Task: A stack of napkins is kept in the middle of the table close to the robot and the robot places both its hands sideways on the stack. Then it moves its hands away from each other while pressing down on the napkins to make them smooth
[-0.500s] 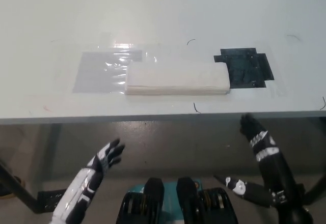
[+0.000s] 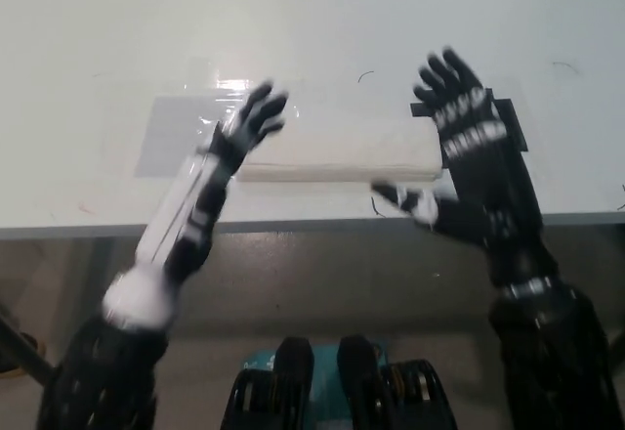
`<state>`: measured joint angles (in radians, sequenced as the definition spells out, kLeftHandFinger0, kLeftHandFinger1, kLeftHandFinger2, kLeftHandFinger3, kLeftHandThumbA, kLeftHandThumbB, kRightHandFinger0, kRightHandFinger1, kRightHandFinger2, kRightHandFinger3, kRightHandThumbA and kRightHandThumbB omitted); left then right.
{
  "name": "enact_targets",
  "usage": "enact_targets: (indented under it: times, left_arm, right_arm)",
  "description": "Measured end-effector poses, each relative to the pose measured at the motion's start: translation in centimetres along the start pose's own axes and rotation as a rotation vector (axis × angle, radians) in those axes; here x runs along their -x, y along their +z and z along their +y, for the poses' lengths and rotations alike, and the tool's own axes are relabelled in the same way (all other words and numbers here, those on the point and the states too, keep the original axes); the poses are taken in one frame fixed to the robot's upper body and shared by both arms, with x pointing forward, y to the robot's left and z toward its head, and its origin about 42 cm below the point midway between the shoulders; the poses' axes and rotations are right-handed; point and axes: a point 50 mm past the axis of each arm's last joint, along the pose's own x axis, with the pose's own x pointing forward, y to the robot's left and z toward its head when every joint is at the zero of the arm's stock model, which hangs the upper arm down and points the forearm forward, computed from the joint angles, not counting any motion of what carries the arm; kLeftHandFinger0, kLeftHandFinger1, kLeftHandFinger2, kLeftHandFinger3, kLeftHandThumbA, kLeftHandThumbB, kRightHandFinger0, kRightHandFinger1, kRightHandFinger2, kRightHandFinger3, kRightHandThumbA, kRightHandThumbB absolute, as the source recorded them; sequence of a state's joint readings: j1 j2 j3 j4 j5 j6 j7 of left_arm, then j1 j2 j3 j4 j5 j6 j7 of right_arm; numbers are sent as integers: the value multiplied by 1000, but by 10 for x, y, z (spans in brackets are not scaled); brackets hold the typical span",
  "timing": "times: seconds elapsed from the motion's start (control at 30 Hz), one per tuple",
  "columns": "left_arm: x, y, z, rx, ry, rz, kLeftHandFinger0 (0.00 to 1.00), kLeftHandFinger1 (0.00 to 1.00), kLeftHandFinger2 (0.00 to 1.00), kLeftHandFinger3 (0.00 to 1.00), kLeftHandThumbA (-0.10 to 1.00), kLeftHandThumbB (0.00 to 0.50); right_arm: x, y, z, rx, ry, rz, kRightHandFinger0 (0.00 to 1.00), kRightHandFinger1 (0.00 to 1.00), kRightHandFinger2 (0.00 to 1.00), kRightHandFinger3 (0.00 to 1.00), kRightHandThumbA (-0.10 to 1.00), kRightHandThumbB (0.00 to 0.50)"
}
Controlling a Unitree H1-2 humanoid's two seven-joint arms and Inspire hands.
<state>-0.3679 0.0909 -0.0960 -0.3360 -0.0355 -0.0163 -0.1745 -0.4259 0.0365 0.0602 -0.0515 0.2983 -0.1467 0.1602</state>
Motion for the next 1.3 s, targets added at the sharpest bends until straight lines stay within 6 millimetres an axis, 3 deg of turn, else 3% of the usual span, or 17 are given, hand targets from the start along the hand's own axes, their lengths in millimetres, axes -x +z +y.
enact_targets:
  times: [0.1,0.17,0.33,0.6,0.77,1.03,1.2,1.3]
  left_arm:
    - [-27,-9,-3,49,32,8,1000,1000,1000,1000,1000,318]
    - [-47,-18,-7,91,66,26,1000,1000,1000,1000,1000,325]
    - [-90,-37,-17,197,145,83,1000,1000,1000,1000,1000,295]
    - [-136,-70,-28,330,237,206,1000,1000,1000,1000,1000,271]
    - [-162,-91,-28,372,255,299,1000,1000,1000,1000,1000,247]
    - [-180,-117,-25,428,300,408,1000,1000,1000,1000,1000,265]
    - [-173,-134,-24,437,343,451,1000,1000,1000,1000,1000,281]
    - [-169,-140,-25,434,363,468,1000,1000,1000,1000,1000,254]
  right_arm:
    - [-18,-9,-1,-84,-41,6,1000,1000,1000,1000,1000,323]
    - [-30,-16,0,-140,-67,13,1000,1000,1000,1000,1000,320]
    - [-56,-32,4,-261,-131,36,1000,1000,1000,1000,1000,350]
    - [-89,-53,-3,-360,-224,89,1000,1000,1000,1000,1000,365]
    - [-114,-66,-3,-396,-253,140,1000,1000,1000,1000,1000,350]
    - [-138,-87,0,-454,-298,226,1000,1000,1000,1000,1000,350]
    - [-141,-103,3,-516,-327,279,1000,1000,1000,1000,1000,320]
    - [-139,-110,4,-529,-341,297,1000,1000,1000,1000,1000,296]
